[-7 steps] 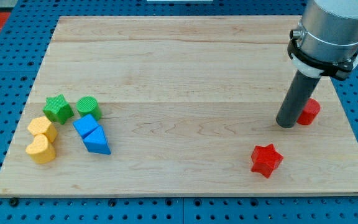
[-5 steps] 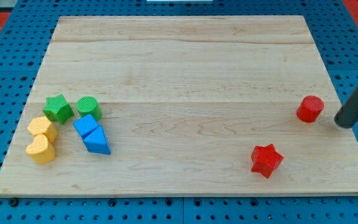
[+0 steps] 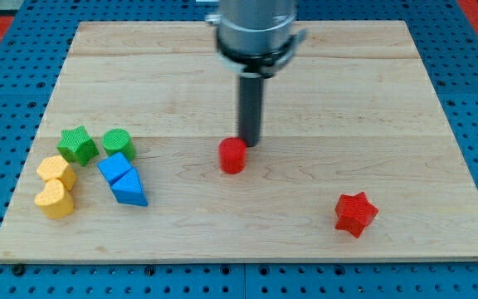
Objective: Move the red circle closer to the blue triangle
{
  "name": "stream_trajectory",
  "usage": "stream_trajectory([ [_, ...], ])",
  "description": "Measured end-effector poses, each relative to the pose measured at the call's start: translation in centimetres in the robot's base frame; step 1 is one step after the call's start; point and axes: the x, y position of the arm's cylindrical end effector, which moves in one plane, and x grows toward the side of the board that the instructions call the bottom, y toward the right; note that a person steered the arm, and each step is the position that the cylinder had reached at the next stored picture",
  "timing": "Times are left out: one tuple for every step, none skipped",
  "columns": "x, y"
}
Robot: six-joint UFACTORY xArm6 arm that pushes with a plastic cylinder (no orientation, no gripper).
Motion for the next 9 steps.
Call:
stream_trajectory([
  [0.0, -6.5],
  [-1.6, -0.9],
  [0.6, 0.0],
  [3.4, -4.9],
  [3.5, -2.1],
  [4.1, 2.7],
  [9.0, -1.3],
  [7.0, -7.8],
  [5.2, 0.8],
])
